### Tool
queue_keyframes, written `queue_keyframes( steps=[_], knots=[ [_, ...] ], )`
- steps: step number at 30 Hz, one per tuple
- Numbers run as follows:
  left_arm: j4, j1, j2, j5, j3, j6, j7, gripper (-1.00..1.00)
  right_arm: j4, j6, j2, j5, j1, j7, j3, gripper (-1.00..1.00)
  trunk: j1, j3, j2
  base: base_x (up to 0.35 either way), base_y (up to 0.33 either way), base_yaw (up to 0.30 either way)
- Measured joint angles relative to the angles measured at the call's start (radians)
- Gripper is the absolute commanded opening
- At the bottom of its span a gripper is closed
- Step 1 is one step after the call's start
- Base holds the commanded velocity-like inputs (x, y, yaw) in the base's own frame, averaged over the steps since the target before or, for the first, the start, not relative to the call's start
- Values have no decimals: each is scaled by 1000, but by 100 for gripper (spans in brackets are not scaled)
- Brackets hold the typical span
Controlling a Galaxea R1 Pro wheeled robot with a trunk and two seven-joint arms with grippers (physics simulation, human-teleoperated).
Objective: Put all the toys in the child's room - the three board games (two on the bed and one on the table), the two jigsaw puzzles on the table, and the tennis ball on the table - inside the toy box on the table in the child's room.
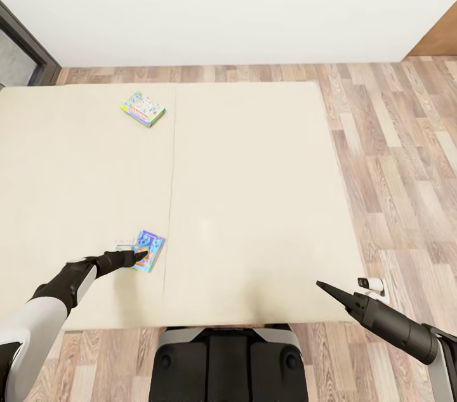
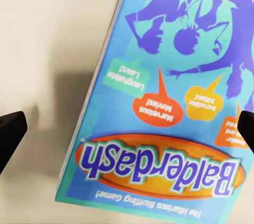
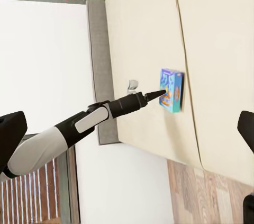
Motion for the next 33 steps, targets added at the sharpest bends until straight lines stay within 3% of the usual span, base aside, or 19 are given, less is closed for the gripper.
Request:
queue_keyframes(
  steps=[33],
  knots=[
    [0,-29,-4,3,2,-6,-14,100,0,-35,8,0,0,-1,0,100,0,-4,0,0,0,0]
  ],
)
